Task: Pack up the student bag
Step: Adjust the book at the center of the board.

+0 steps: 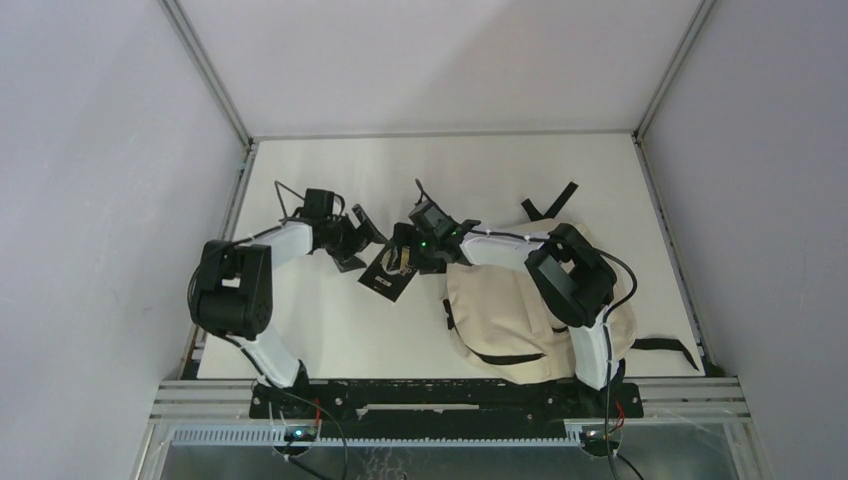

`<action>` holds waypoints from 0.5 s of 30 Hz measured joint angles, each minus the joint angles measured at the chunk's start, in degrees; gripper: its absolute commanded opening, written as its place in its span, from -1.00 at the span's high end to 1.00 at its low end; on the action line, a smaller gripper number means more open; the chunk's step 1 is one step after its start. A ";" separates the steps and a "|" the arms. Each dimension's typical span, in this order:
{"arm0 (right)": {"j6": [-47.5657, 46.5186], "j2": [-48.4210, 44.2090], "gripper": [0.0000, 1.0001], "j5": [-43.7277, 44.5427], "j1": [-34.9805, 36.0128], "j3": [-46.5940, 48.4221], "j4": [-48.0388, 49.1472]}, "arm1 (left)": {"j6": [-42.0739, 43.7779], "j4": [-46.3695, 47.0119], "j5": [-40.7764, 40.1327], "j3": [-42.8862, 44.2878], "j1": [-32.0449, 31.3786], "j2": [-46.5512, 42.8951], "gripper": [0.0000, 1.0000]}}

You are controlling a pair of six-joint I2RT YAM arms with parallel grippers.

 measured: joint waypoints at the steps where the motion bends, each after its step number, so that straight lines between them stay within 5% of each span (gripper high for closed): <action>1: -0.48 0.11 -0.94 -0.52 -0.57 0.00 0.48 | -0.35 1.11 0.68 -1.68 -0.07 -1.09 -0.85; 8: -0.42 0.13 -0.89 -1.31 -2.01 0.02 0.13 | -2.36 2.51 2.27 -11.34 -0.13 -9.53 -0.83; 15: 7.56 0.13 -0.75 2.32 -1.84 0.37 -2.23 | -3.17 0.92 1.09 -11.04 -0.13 -13.70 -0.83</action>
